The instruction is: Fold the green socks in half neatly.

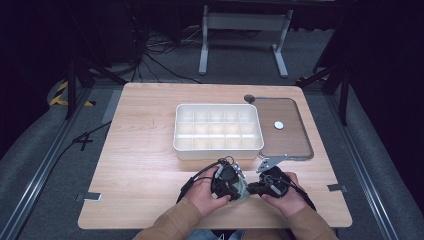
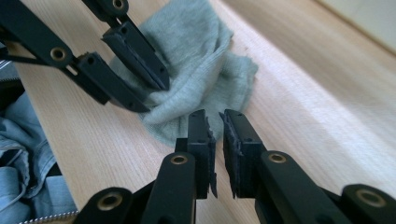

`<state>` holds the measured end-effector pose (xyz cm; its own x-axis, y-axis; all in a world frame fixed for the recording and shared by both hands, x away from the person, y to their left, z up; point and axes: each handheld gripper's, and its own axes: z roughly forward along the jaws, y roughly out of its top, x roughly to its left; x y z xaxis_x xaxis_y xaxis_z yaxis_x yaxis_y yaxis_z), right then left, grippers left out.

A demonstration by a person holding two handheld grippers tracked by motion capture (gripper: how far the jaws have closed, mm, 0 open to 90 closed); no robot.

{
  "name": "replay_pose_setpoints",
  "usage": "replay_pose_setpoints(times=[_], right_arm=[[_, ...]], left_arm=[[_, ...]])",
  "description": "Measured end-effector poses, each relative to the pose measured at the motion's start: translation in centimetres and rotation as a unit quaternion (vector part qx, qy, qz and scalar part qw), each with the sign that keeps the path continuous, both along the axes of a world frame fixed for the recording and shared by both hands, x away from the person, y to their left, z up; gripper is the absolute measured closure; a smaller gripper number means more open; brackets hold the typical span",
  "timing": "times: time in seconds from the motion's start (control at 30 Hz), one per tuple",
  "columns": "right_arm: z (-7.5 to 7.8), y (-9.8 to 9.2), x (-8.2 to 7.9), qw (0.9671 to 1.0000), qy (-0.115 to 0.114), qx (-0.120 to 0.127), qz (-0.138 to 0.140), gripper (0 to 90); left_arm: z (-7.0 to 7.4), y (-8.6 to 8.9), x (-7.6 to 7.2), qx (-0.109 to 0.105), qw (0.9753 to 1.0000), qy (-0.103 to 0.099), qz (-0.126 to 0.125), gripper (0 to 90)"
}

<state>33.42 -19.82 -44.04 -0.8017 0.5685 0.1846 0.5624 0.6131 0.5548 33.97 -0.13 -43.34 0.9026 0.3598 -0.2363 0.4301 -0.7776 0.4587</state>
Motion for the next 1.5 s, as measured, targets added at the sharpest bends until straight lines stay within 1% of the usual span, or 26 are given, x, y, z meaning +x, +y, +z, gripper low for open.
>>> replay_pose_setpoints(times=[0.03,0.13,0.17,0.23,0.3,0.33,0.37,0.43,0.47,0.5,0.53,0.6,0.67,0.7,0.77,0.83,0.87,0.93,0.97,1.0,1.13,1.23,1.33,1.4,1.43,1.5], right_arm=[[0.3,0.0,-0.1,1.0000,-0.005,-0.001,0.001,81.4],[1.1,0.2,-0.4,0.9996,-0.029,0.001,0.006,81.1],[1.5,0.3,-0.5,0.9992,-0.038,0.006,0.007,81.0],[2.2,0.6,-0.7,0.9984,-0.053,0.017,0.010,81.3],[2.6,1.0,-0.8,0.9976,-0.062,0.026,0.015,82.0],[2.6,1.4,-0.9,0.9971,-0.066,0.032,0.019,82.4],[2.4,1.9,-0.9,0.9966,-0.070,0.035,0.028,83.0],[1.9,2.7,-0.8,0.9966,-0.067,0.029,0.038,83.0],[1.4,3.1,-0.6,0.9970,-0.062,0.021,0.041,83.2],[0.8,3.5,-0.4,0.9973,-0.058,0.008,0.043,83.5],[0.3,3.6,-0.3,0.9976,-0.053,-0.001,0.045,83.8],[-0.1,3.8,-0.2,0.9977,-0.050,-0.005,0.045,84.0],[-0.8,3.9,0.0,0.9980,-0.043,-0.013,0.045,84.3],[-0.9,3.9,0.1,0.9981,-0.041,-0.010,0.045,84.3],[-0.9,3.7,0.1,0.9982,-0.039,-0.007,0.046,84.2],[-1.0,3.7,0.1,0.9983,-0.035,-0.005,0.045,84.2],[-1.0,3.6,0.0,0.9982,-0.037,-0.005,0.046,84.2],[-1.1,3.6,0.0,0.9981,-0.040,-0.003,0.046,84.1],[-1.0,3.5,-0.1,0.9981,-0.040,-0.005,0.047,83.9],[-1.1,3.5,-0.1,0.9981,-0.042,-0.005,0.045,83.8],[-1.0,3.2,-0.1,0.9980,-0.043,-0.005,0.046,83.1],[-0.9,3.2,-0.1,0.9980,-0.043,-0.006,0.046,82.7],[-0.7,3.2,-0.2,0.9977,-0.048,-0.004,0.047,82.4],[-0.3,3.1,-0.2,0.9976,-0.050,-0.002,0.047,82.6],[-0.1,3.0,-0.2,0.9976,-0.052,0.001,0.046,82.7],[0.3,2.9,-0.3,0.9973,-0.056,0.003,0.047,83.5]], left_arm=[[0.2,0.1,0.0,-0.004,1.0000,0.003,0.002,75.5],[0.9,0.7,-0.1,-0.016,0.9999,0.000,0.006,74.2],[1.1,1.0,-0.2,-0.018,0.9998,0.002,0.008,72.9],[1.5,1.5,-0.2,-0.021,0.9997,-0.004,0.014,72.5],[1.9,2.2,0.0,-0.029,0.9992,-0.011,0.025,72.7],[2.0,2.7,0.1,-0.038,0.9985,-0.012,0.038,73.5],[2.1,3.0,0.1,-0.039,0.9981,-0.015,0.046,74.6],[2.2,3.6,0.3,-0.042,0.9972,-0.025,0.056,75.8],[2.3,3.7,0.3,-0.043,0.9966,-0.034,0.061,76.7],[2.3,3.7,0.3,-0.043,0.9966,-0.034,0.061,77.2],[2.3,3.7,0.3,-0.048,0.9959,-0.041,0.065,77.7],[2.3,3.7,0.4,-0.051,0.9957,-0.046,0.063,78.5],[1.9,3.1,0.7,-0.053,0.9956,-0.054,0.056,78.2],[1.5,2.7,1.0,-0.050,0.9961,-0.058,0.044,77.5],[0.9,1.9,1.1,-0.031,0.9967,-0.071,0.027,76.7],[0.5,1.5,1.2,-0.004,0.9967,-0.079,0.020,77.5],[0.3,1.5,1.3,0.012,0.9959,-0.088,0.018,78.2],[-0.2,1.6,1.5,0.037,0.9959,-0.079,0.023,78.7],[-0.4,1.6,1.5,0.044,0.9955,-0.080,0.026,79.1],[-0.7,1.7,1.6,0.054,0.9958,-0.070,0.023,79.4],[-0.8,1.6,1.4,0.057,0.9959,-0.062,0.034,79.8],[-0.6,1.7,1.3,0.054,0.9961,-0.062,0.033,77.5],[0.5,2.8,1.2,0.022,0.9971,-0.062,0.039,74.4],[1.0,3.6,1.2,0.003,0.9975,-0.054,0.046,71.6],[1.2,3.9,1.2,-0.001,0.9973,-0.052,0.051,70.2],[1.5,4.7,1.3,0.006,0.9968,-0.055,0.058,67.3]])
